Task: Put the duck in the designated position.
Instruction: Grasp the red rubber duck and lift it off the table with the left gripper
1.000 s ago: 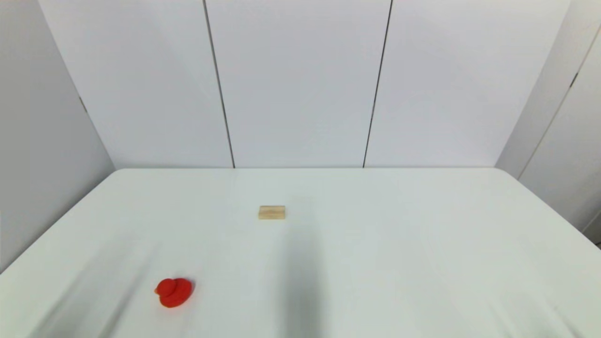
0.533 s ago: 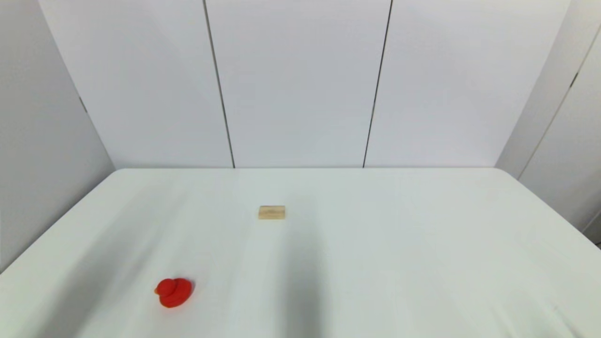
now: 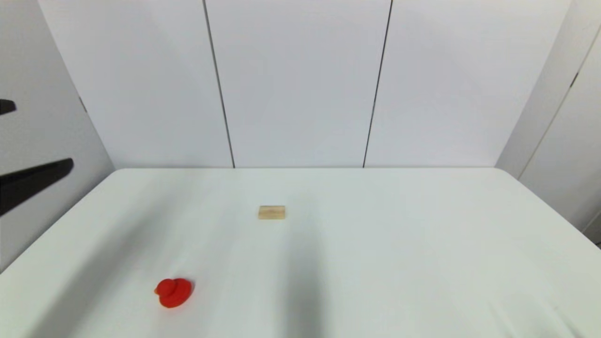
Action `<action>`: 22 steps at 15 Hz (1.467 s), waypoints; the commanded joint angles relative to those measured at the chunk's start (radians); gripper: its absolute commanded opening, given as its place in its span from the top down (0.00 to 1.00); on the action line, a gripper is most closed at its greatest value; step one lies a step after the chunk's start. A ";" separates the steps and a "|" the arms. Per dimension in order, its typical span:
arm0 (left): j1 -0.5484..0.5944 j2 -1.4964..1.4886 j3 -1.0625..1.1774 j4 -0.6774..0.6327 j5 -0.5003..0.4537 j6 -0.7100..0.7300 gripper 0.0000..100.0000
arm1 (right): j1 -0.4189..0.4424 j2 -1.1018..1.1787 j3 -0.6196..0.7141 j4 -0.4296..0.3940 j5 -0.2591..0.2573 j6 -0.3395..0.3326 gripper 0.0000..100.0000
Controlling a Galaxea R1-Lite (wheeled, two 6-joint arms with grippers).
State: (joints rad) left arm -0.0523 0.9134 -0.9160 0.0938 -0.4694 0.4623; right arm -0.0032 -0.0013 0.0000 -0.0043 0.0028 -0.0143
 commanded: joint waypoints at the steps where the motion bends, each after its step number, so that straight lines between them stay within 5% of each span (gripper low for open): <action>1: 0.002 0.122 -0.046 0.242 -0.203 0.259 0.00 | 0.000 0.001 0.000 0.000 0.000 -0.001 0.00; 7: 0.003 0.257 -0.270 0.932 -0.133 0.739 0.00 | 0.000 0.001 0.000 0.000 0.000 -0.001 0.00; 9: 0.008 0.298 -0.274 1.041 -0.092 0.861 0.00 | 0.000 0.001 0.000 0.000 0.000 -0.001 0.00; 19: 0.049 0.400 -0.061 0.882 -0.617 0.943 0.00 | 0.000 0.001 0.000 0.000 0.000 -0.001 0.00; 22: 0.104 0.424 -0.032 0.859 -0.638 0.972 0.00 | 0.000 0.001 0.000 0.000 0.000 -0.001 0.00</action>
State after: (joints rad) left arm 0.0196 1.3109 -0.9683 0.9606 -1.1083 1.4081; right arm -0.0032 -0.0013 0.0000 -0.0038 0.0028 -0.0143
